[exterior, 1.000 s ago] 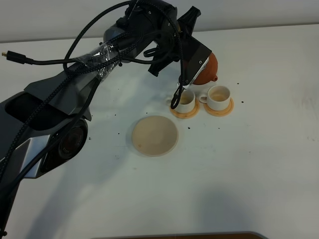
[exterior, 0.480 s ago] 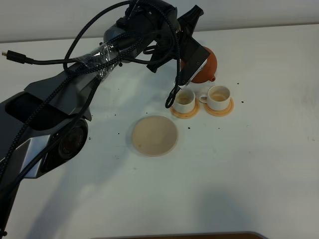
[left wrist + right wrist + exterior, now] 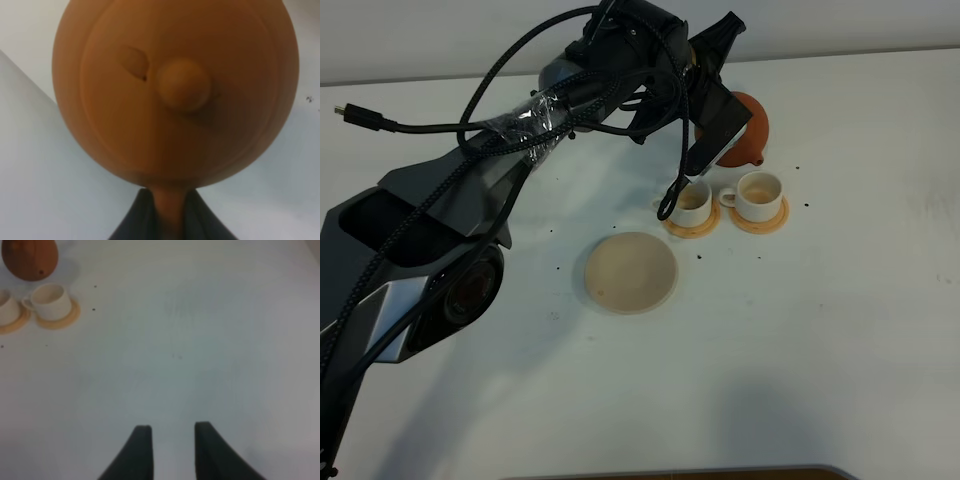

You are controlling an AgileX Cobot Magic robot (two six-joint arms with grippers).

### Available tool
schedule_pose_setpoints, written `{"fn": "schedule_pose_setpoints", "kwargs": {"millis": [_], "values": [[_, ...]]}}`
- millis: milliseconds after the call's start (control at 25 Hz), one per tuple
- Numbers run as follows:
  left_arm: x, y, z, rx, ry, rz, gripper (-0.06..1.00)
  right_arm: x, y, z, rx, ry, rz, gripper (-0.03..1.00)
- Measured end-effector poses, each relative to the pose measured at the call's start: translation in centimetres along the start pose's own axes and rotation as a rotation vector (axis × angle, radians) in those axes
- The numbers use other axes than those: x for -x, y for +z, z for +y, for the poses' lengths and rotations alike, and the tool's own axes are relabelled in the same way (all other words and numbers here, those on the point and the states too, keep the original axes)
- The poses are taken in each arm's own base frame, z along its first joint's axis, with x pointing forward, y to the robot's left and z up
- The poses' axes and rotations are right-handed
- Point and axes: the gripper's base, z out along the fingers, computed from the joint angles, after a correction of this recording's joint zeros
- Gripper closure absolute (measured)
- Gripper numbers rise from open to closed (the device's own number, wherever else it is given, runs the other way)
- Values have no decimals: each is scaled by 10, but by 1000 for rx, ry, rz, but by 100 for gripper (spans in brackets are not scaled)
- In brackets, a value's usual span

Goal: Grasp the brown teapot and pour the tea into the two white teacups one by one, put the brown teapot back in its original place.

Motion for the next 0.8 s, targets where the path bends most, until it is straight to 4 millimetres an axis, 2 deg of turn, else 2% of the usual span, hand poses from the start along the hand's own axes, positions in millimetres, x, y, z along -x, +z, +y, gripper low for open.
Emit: {"fn": "schedule_pose_setpoints", "kwargs": {"millis": [160,800], "values": [[1,5,-2,0,41,1,80,0,0,0,0,0,0,73],[5,4,4,48,199,3,80,0,0,0,0,0,0,73]]}}
